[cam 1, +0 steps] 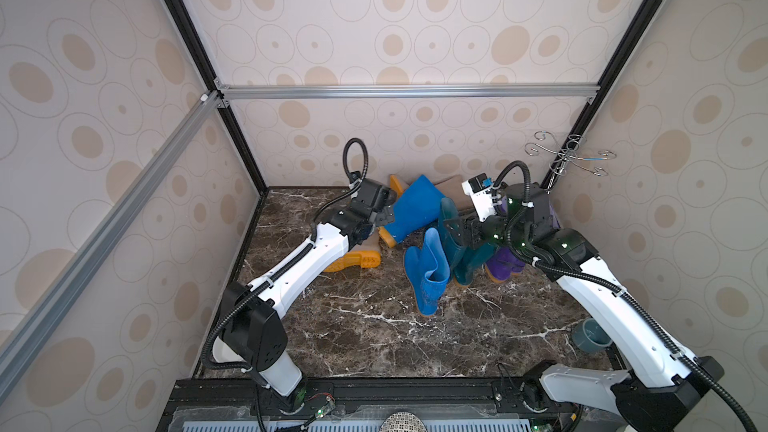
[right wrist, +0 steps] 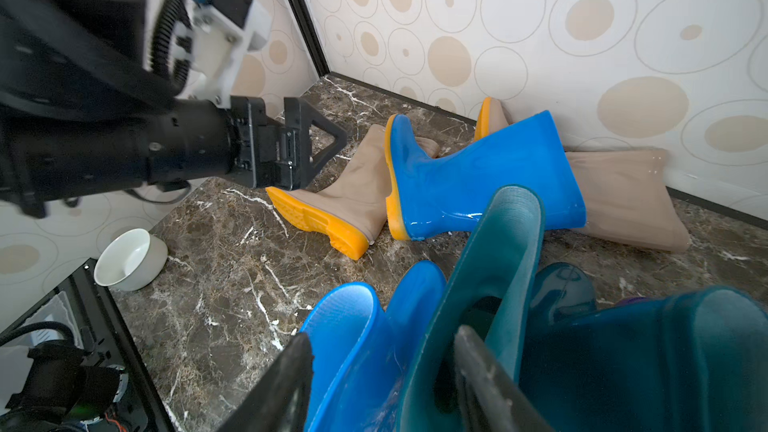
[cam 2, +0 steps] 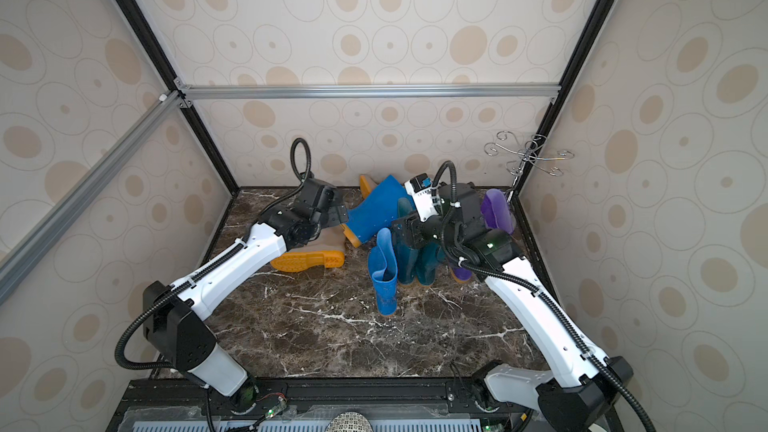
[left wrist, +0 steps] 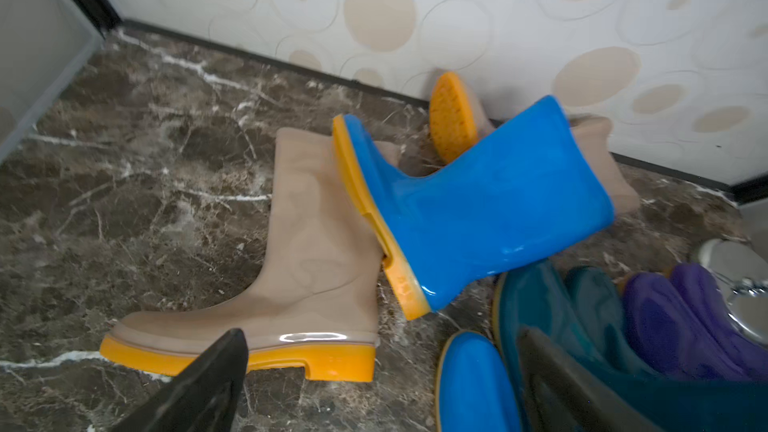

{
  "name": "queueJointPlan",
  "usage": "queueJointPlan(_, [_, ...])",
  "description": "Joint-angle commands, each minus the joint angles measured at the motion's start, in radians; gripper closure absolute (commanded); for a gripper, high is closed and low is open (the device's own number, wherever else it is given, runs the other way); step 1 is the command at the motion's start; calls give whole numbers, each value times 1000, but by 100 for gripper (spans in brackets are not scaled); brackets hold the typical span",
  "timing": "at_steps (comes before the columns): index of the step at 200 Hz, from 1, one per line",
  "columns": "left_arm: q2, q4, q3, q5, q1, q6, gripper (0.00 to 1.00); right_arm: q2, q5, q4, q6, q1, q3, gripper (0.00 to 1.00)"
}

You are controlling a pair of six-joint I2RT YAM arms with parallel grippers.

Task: Match and arrange rain boots in pairs
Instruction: Pick up the rain boot at the center of the board.

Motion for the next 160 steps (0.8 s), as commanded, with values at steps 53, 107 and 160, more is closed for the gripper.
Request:
queueJointPlan(53, [267,410,23,344,142,114,0,59,106,-55,17,2,74,42])
queueJointPlan(107, [449,389,168,384,191,124,0,106,138,-64,36,3,101,42])
queueJointPlan(160, [545,374,218,411,222,128,17,162,120,-73,33,3,148,42])
